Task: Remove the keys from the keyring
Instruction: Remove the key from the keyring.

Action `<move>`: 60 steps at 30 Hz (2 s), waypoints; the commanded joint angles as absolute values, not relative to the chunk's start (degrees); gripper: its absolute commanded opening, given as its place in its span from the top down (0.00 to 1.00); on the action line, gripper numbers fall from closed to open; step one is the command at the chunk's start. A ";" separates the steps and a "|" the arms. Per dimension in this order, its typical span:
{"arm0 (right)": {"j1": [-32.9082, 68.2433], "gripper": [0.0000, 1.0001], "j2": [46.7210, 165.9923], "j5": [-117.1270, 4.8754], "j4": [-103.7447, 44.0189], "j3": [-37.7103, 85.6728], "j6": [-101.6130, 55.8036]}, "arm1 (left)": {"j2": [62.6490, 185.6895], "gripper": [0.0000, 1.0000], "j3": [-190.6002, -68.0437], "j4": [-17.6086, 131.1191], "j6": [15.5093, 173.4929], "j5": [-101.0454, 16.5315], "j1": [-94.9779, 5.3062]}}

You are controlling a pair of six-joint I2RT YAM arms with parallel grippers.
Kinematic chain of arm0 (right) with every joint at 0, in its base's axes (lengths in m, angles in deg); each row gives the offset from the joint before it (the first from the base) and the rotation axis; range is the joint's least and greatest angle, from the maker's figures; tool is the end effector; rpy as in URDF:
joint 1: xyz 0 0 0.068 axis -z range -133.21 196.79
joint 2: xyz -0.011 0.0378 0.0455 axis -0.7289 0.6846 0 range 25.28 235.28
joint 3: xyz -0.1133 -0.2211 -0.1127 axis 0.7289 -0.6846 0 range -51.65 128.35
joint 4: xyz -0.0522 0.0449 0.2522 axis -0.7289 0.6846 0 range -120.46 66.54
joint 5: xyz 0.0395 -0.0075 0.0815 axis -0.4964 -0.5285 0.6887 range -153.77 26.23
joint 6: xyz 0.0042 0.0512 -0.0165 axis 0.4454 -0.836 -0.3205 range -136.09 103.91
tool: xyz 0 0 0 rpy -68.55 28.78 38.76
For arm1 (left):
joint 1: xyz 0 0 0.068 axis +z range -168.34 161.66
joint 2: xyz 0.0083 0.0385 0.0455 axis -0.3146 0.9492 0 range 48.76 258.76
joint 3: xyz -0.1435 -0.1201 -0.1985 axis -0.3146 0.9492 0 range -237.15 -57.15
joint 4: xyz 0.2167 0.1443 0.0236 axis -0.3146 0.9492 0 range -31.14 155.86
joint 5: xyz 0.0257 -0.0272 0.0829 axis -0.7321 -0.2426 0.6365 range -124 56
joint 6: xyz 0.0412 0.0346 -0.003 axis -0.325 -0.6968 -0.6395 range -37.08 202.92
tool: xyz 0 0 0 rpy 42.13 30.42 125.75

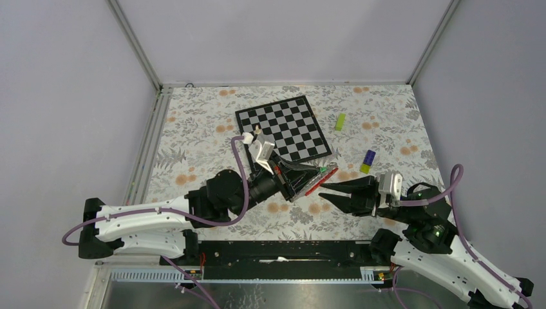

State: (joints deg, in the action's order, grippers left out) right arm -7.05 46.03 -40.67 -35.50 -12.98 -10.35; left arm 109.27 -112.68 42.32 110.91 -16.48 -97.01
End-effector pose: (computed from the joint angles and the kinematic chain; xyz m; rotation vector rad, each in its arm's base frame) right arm 0.0395 0.0778 0.3811 -0.9211 0.8609 0.9661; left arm 0.0586 -0.2382 0.4035 0.3832 1.4659 -1.3264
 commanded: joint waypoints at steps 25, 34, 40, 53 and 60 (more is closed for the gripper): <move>-7.13 0.69 44.97 -45.97 -35.29 -14.01 -8.04 | 107.80 1.00 -117.40 40.11 109.81 -20.38 -96.91; -7.06 0.69 44.11 -47.34 -35.57 -14.10 -7.73 | 108.68 1.00 -118.25 40.57 109.55 -21.13 -96.91; -7.06 0.69 44.33 -46.63 -37.78 -14.13 -8.48 | 109.09 1.00 -118.37 40.56 109.73 -21.49 -96.91; -7.09 0.69 43.47 -40.90 -40.43 -13.55 -10.11 | 109.59 1.00 -119.65 41.46 108.89 -26.53 -96.91; -7.08 0.65 42.59 -34.48 -38.84 -11.02 -11.40 | 109.16 1.00 -120.96 42.44 107.69 -31.44 -96.91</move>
